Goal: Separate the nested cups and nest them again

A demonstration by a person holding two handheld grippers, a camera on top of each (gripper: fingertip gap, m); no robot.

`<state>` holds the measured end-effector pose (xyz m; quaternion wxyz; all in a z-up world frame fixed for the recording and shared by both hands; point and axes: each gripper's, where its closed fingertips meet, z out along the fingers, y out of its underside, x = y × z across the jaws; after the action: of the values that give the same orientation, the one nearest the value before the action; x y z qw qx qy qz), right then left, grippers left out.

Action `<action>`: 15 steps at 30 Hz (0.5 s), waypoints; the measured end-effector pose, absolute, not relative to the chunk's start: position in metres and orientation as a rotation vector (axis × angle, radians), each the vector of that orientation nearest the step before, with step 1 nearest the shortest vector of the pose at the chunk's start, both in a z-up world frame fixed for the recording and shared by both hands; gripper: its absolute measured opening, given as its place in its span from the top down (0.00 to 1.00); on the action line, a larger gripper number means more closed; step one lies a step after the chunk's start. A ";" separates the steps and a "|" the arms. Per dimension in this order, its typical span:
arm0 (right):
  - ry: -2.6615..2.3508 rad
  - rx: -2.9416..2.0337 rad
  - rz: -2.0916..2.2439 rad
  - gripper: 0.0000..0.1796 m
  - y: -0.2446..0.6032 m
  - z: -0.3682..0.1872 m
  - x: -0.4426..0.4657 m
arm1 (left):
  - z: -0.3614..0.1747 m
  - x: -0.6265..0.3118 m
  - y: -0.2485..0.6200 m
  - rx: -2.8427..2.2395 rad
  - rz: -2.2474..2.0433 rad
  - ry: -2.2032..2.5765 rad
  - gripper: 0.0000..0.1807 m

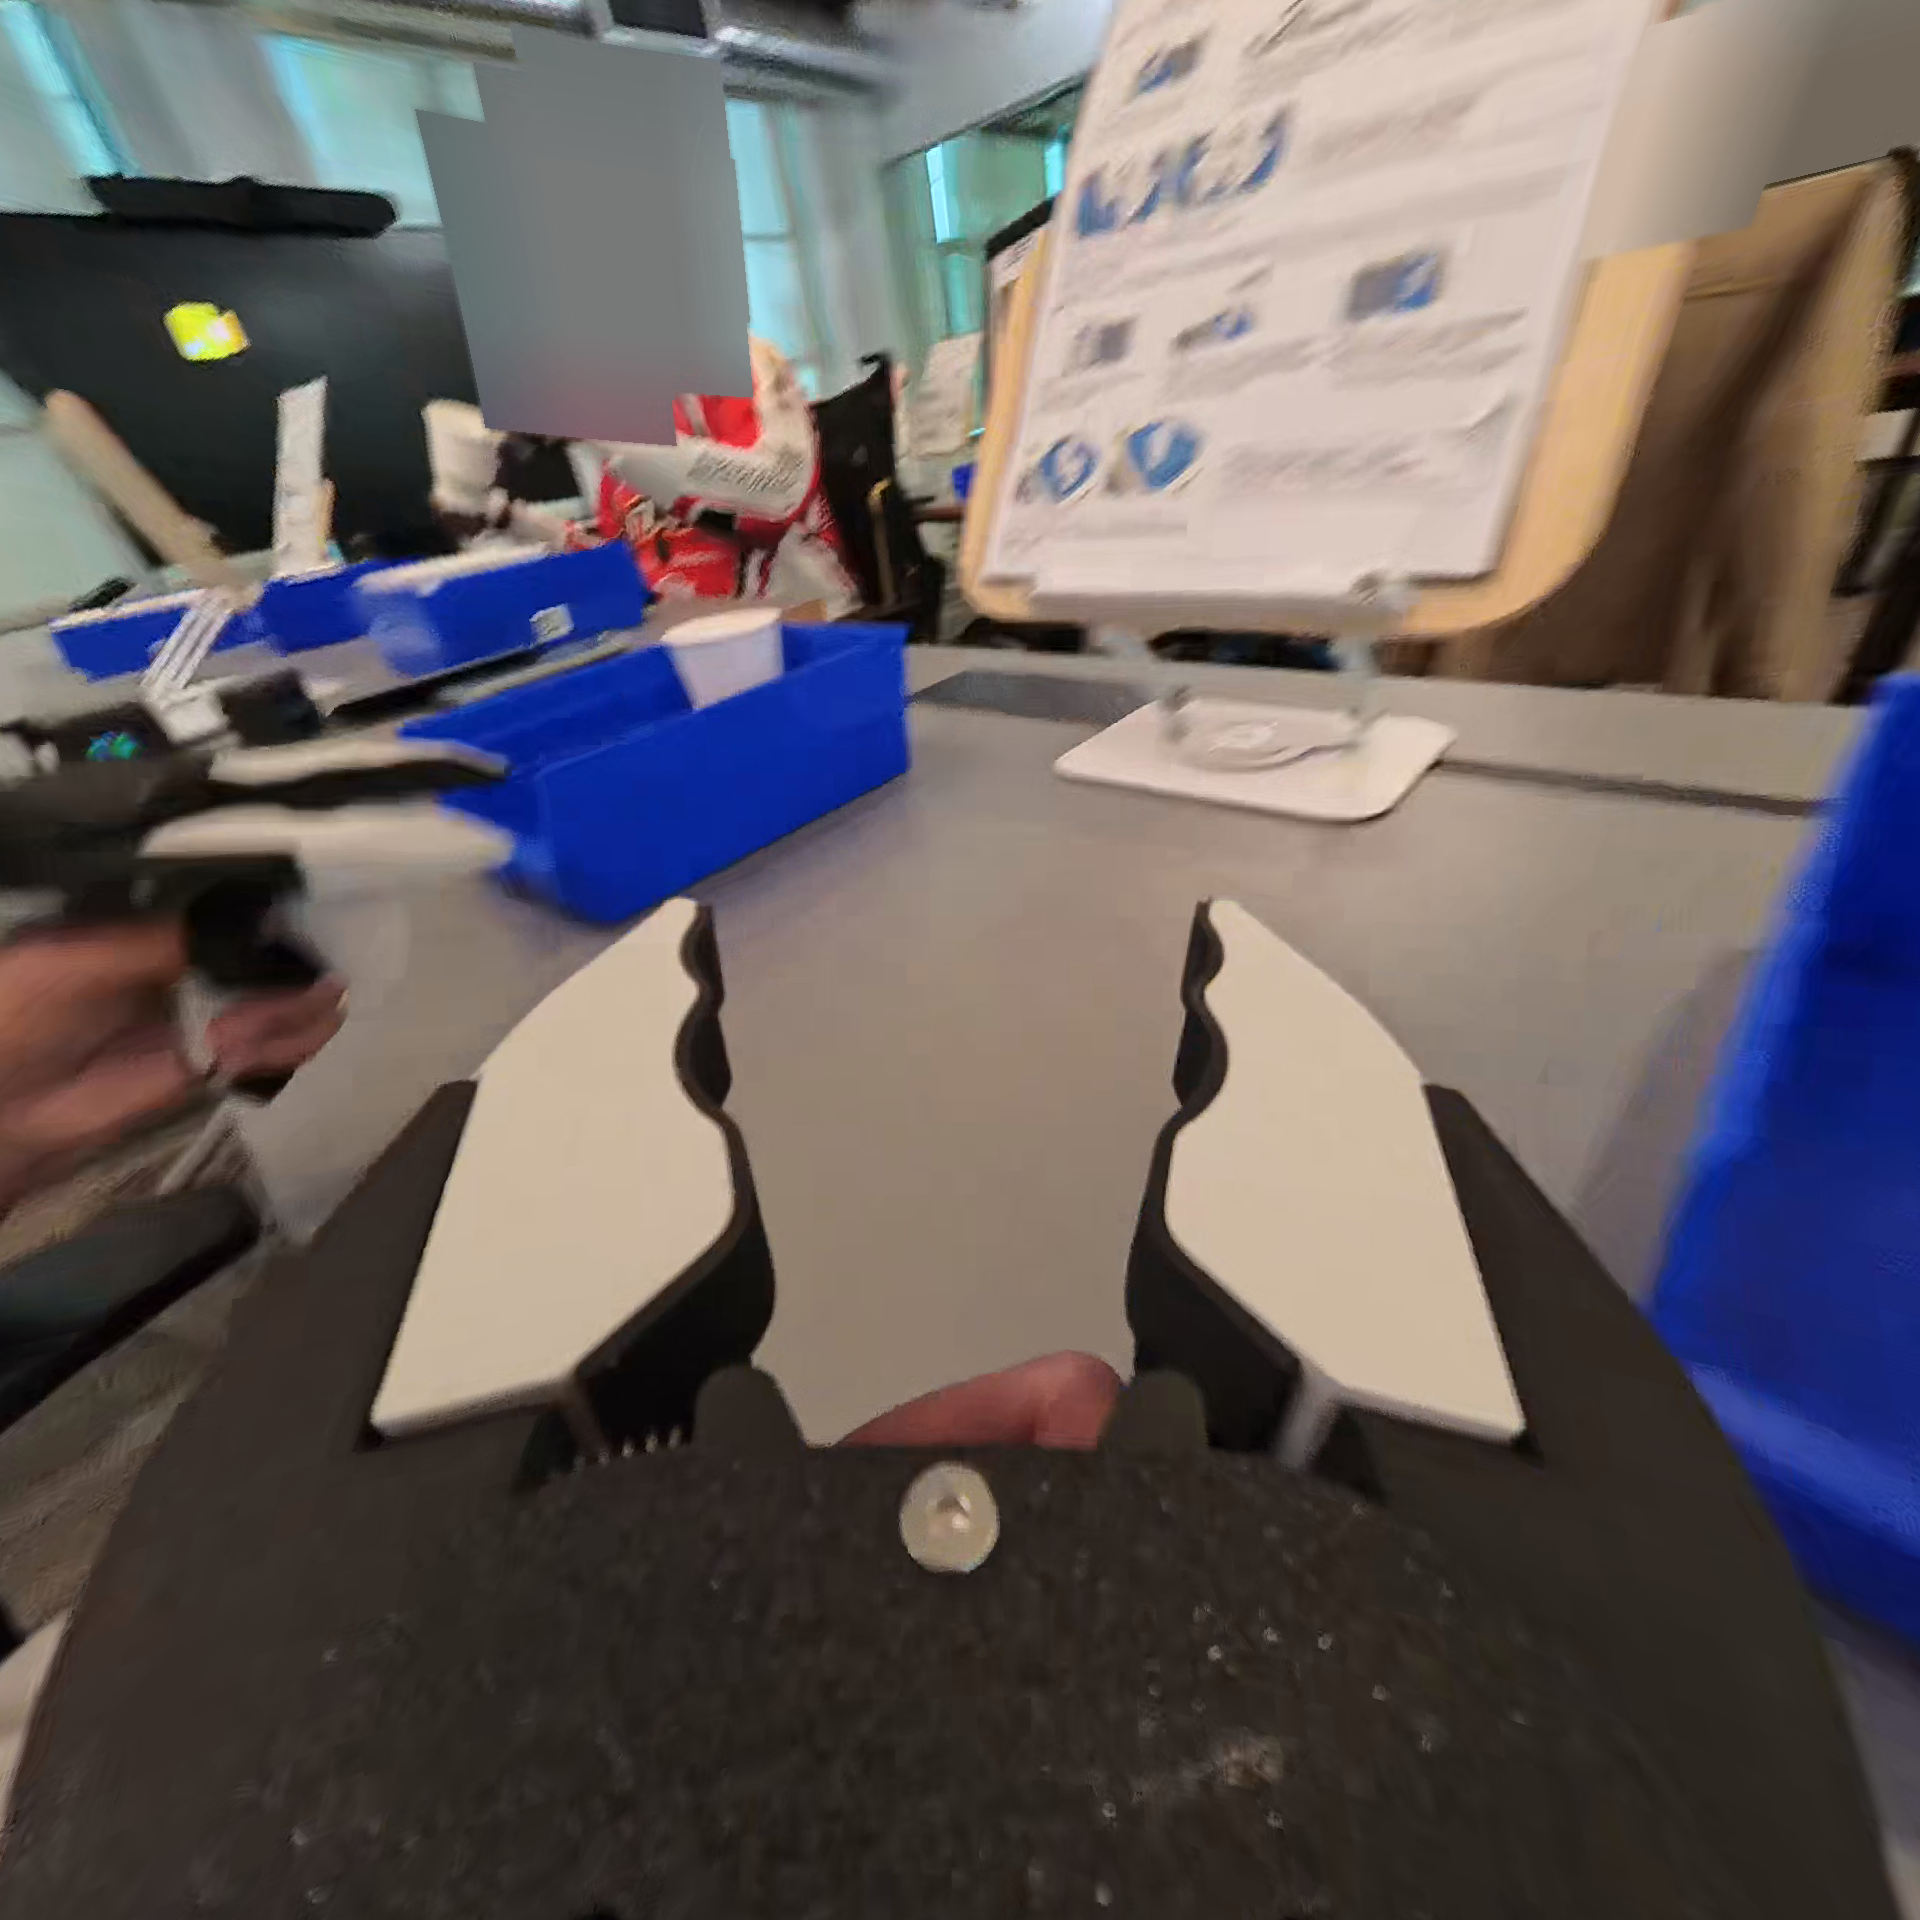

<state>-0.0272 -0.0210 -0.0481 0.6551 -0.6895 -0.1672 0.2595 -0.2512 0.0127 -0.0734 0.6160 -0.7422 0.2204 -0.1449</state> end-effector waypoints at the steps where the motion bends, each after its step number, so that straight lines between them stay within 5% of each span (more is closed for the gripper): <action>1: -0.406 -1.567 0.585 0.53 -0.029 -0.061 -0.038 | -0.074 -0.259 0.015 -1.727 -0.313 0.483 0.58; 11: -0.527 -1.605 0.586 0.55 -0.048 -0.088 -0.062 | -0.020 -0.407 0.123 -1.739 -0.153 0.018 0.52; 15: -0.561 -1.627 0.621 0.55 -0.051 -0.094 -0.068 | -0.044 -0.435 0.207 -1.799 0.014 -0.087 0.47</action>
<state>-0.0681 -0.0510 -0.0935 0.6101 -0.7045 -0.2428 0.2692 -0.4353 0.2074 -0.0443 0.6211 -0.7828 -0.0377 0.0061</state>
